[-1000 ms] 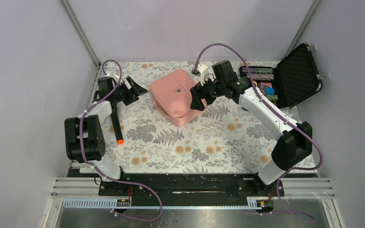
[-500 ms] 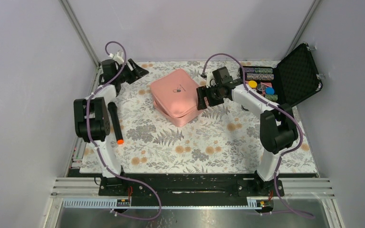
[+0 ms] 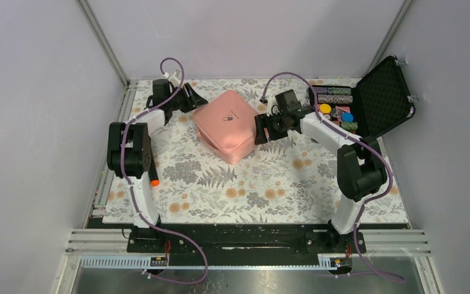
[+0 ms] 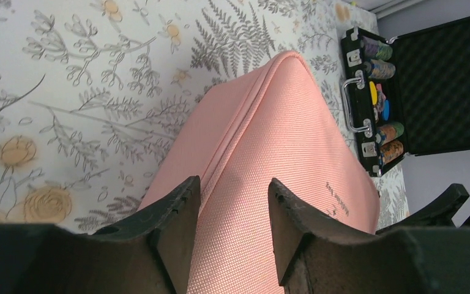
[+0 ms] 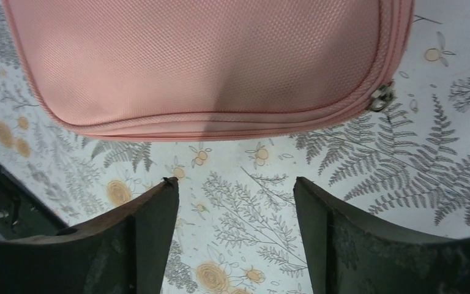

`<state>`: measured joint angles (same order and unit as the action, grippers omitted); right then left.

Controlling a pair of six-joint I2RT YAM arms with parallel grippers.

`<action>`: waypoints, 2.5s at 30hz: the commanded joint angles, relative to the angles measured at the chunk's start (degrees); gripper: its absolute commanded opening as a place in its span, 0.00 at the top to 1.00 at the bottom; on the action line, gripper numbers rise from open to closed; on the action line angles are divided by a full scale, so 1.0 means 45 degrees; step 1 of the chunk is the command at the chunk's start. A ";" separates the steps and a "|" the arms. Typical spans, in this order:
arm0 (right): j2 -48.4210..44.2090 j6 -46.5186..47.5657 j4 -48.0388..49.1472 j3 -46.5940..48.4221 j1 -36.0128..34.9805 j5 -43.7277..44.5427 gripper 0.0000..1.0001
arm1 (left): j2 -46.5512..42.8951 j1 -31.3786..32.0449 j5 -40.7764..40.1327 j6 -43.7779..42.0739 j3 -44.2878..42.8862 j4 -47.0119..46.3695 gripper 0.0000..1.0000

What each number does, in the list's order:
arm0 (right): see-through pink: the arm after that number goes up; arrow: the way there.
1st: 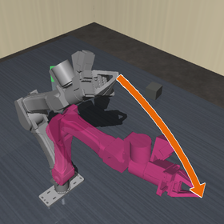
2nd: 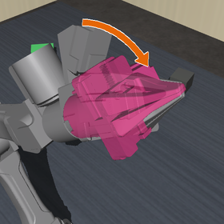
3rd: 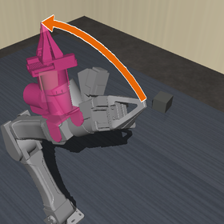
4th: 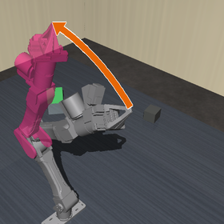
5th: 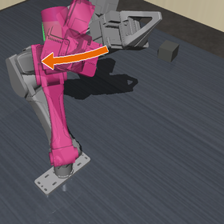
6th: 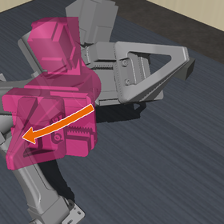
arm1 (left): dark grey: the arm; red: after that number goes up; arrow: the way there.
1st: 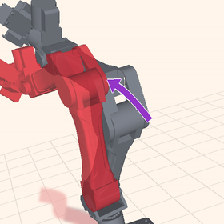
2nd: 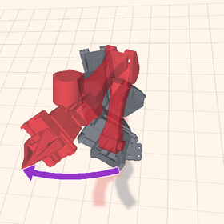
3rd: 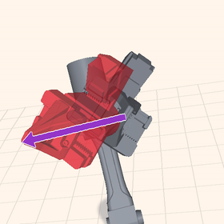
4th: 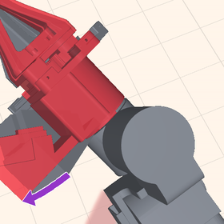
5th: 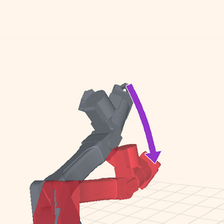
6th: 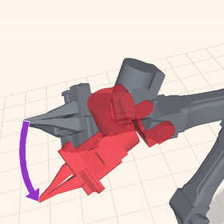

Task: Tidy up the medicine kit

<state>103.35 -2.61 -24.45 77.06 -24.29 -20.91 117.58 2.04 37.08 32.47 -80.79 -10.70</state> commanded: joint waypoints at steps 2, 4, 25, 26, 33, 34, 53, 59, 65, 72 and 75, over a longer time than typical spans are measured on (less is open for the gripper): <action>0.0000 -0.0155 0.0258 0.0440 0.0330 -0.2789 0.20 | -0.1763 -0.0086 0.0386 -0.1257 0.1485 0.1047 0.55; 0.0315 -0.0270 0.0278 0.0670 0.0340 -0.4041 0.18 | -0.2288 -0.0082 0.0657 -0.1389 0.2431 0.1365 0.55; -0.1216 -0.0437 0.0324 -0.0264 0.0653 -0.3702 0.10 | -0.7056 -0.2471 0.0972 -0.0055 0.7886 0.3004 0.21; -0.1134 -0.0443 0.0256 -0.0170 0.0648 -0.3692 0.10 | -0.6840 -0.2432 0.1124 0.0169 0.7973 0.2800 0.21; -0.0652 -0.0427 0.0232 0.0016 0.0648 -0.3769 0.10 | -0.5731 -0.1841 0.2842 0.1918 0.8071 0.1275 0.25; -0.0602 -0.0358 0.0254 0.0024 0.0652 -0.3742 0.10 | -0.5806 -0.1655 0.3034 0.2059 0.8125 0.0874 0.25; -0.0832 0.1531 -0.0290 0.0613 0.0805 -0.2637 0.11 | -0.5748 0.1303 0.4260 0.2455 0.7143 0.0286 0.25; -0.1044 0.3766 -0.1096 0.1487 0.1565 -0.1402 0.11 | -0.6098 0.1233 0.3760 -0.0670 0.5809 0.4574 0.26; 0.0351 0.2148 -0.0986 0.2472 0.2425 -0.2522 0.11 | -0.5382 -0.0735 0.0249 -0.3378 0.5420 1.0127 0.23; 0.1890 -0.1069 0.0563 0.2380 0.2429 -0.4001 0.15 | -0.6614 -0.2895 -0.0914 -0.4262 0.5901 0.7894 0.23; 0.2229 -0.1838 0.0524 0.2272 0.2420 -0.4189 0.20 | -0.7859 -0.2254 -0.2585 -0.4689 0.6725 0.4842 0.23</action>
<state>112.14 -2.96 -24.29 87.22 -13.02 -35.92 90.76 -12.12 34.26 16.64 -53.28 26.68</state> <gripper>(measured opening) 0.831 0.767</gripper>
